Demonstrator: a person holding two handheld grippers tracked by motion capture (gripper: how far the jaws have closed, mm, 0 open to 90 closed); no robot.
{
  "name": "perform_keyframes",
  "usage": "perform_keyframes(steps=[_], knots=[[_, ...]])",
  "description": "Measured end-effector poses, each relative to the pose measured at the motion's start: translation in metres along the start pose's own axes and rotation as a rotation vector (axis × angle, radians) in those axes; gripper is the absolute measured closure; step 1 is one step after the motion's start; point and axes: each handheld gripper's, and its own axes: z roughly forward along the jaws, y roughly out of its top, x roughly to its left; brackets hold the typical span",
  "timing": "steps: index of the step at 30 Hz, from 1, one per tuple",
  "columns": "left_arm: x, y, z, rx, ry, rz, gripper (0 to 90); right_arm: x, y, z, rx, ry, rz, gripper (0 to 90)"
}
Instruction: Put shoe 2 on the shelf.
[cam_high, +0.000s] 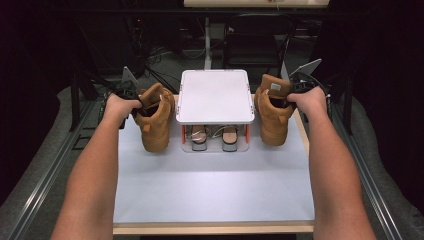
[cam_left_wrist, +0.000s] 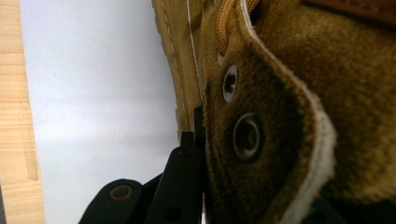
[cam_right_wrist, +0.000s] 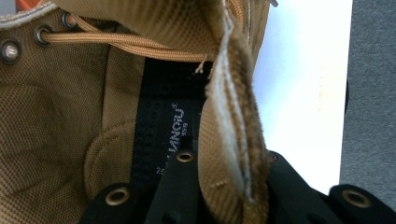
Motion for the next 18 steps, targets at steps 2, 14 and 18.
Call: perform_keyframes(steps=[2,14,18], knots=[[0.001,0.002,-0.003,-0.004,0.002,-0.001,86.2,0.000,0.002,-0.001,-0.002,0.010,0.005,85.8],[0.000,0.006,-0.025,-0.036,0.018,-0.018,86.2,0.006,0.005,-0.027,-0.027,-0.016,0.008,85.8],[-0.003,0.008,-0.033,-0.043,0.018,-0.019,86.2,0.008,0.007,-0.034,-0.032,-0.021,0.010,85.7]])
